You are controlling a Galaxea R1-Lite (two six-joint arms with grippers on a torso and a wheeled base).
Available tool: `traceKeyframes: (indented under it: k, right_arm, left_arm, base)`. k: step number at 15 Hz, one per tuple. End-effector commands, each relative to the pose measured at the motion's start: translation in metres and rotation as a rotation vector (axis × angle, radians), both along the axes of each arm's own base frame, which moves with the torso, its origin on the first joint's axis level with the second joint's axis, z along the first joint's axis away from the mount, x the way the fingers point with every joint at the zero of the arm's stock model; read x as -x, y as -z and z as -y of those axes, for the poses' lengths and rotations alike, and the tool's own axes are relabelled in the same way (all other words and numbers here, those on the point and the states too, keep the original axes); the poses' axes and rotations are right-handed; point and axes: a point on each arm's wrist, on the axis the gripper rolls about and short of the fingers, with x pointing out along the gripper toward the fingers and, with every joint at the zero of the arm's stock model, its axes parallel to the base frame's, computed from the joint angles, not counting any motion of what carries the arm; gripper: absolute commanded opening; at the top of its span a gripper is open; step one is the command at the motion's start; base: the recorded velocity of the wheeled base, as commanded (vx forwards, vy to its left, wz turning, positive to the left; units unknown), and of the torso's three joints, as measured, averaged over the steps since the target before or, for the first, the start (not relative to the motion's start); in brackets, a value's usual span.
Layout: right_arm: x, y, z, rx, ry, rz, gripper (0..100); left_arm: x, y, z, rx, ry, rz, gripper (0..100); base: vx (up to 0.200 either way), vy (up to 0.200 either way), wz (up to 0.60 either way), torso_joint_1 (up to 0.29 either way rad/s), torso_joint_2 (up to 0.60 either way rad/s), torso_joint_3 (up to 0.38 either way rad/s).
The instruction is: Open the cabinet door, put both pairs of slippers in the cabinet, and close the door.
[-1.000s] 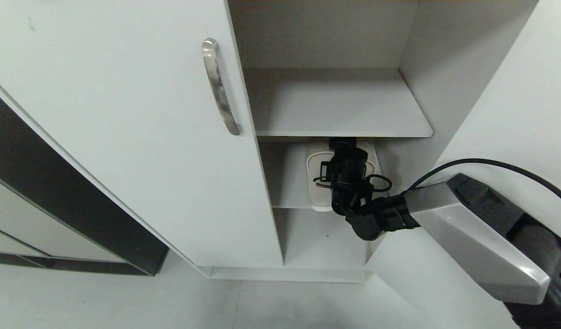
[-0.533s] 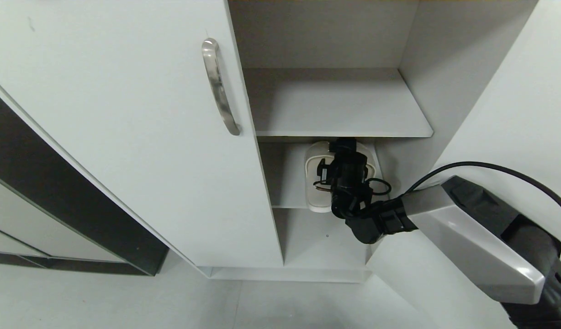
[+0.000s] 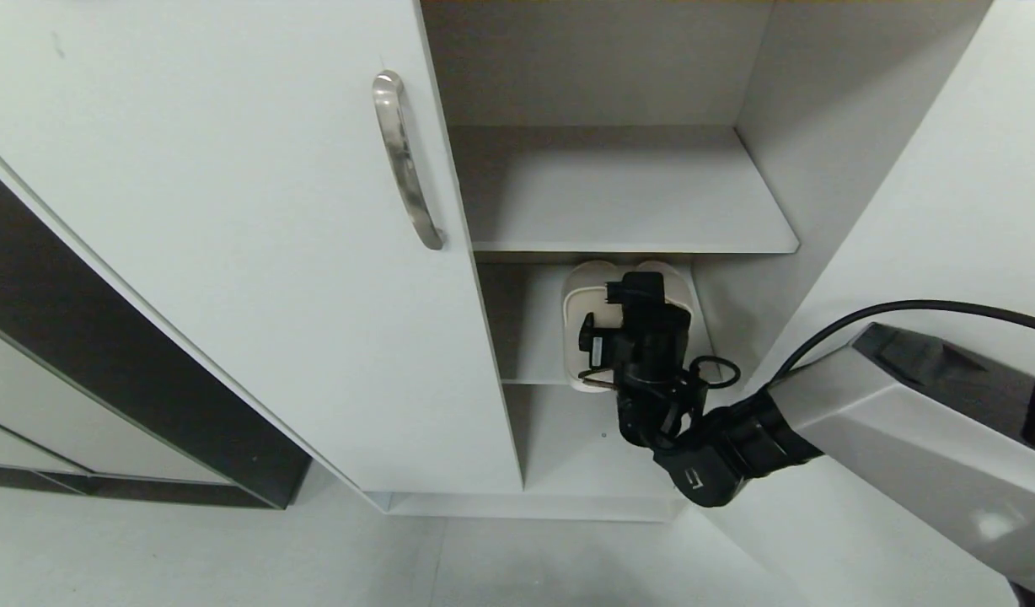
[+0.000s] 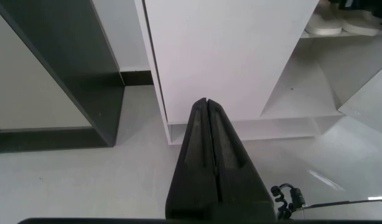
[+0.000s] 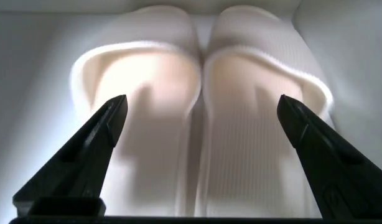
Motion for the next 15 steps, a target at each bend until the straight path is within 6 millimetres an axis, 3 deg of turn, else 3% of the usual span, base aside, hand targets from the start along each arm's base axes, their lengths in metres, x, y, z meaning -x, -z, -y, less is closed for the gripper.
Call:
traceKeyframes:
  k: [1,3,9,15]
  right_arm:
    - [0.037,-0.006,0.002,-0.001,-0.049,0.000,100]
    - [0.051,0.002,0.007,0.005,-0.064,-0.005,100]
    - [0.054,0.004,0.007,0.008,-0.069,-0.008,100]
    - [0.055,0.005,0.008,0.002,-0.069,0.000,100]
  left_arm:
    - [0.000,0.000,0.000,0.001,0.000,-0.001,0]
    - [0.000,0.000,0.000,0.002,0.000,-0.001,0]
    - [0.000,0.000,0.000,0.002,0.000,-0.001,0]
    - [0.000,0.000,0.000,0.007,0.000,-0.002,0]
  base:
    - [0.000,0.000,0.00,0.000,0.00,0.000]
    - [-0.200,0.000,0.00,0.005,0.00,0.002]
    - [-0.200,0.000,0.00,0.001,0.00,0.002]
    - [0.000,0.000,0.00,0.000,0.00,0.000]
